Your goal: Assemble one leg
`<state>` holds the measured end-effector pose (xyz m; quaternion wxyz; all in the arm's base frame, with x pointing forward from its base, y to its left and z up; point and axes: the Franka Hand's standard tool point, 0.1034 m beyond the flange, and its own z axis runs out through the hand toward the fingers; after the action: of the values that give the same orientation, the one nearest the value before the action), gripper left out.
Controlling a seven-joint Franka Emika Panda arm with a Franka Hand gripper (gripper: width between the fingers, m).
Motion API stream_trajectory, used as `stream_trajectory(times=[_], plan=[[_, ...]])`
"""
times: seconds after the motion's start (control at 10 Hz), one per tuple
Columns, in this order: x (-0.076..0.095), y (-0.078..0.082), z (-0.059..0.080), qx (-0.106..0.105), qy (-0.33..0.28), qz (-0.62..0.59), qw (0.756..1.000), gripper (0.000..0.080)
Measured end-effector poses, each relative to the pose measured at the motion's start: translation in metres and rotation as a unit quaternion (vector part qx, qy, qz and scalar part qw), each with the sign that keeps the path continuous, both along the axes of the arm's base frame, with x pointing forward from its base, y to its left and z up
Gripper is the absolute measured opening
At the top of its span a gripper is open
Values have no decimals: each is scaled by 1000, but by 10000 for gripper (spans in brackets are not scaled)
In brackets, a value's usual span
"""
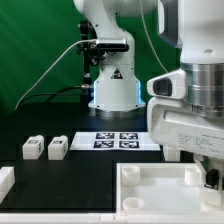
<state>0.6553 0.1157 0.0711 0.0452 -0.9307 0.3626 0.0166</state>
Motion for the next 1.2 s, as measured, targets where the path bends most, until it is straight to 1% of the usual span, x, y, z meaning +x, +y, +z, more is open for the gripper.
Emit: stream_trajectory(times=[0.1, 0.2, 0.3, 0.4, 0.5, 0.6, 0.7, 0.8, 1.0, 1.1, 1.2], plan=[[2, -8, 4, 2, 3, 41, 999, 266], [4, -13, 9, 3, 1, 115, 993, 402], [2, -13, 10, 5, -2, 213, 977, 402], [-5, -3, 7, 4, 0, 333, 943, 574], [-5, 7, 6, -1, -32, 336, 941, 626], [-11, 4, 4, -4, -33, 380, 924, 626], [-10, 3, 3, -4, -36, 400, 916, 646], [-10, 3, 3, -4, -35, 386, 922, 646], [-11, 4, 3, -4, -34, 386, 922, 649], [-21, 12, 1, -1, -27, 378, 925, 649], [-29, 14, -1, 0, -24, 382, 924, 649]])
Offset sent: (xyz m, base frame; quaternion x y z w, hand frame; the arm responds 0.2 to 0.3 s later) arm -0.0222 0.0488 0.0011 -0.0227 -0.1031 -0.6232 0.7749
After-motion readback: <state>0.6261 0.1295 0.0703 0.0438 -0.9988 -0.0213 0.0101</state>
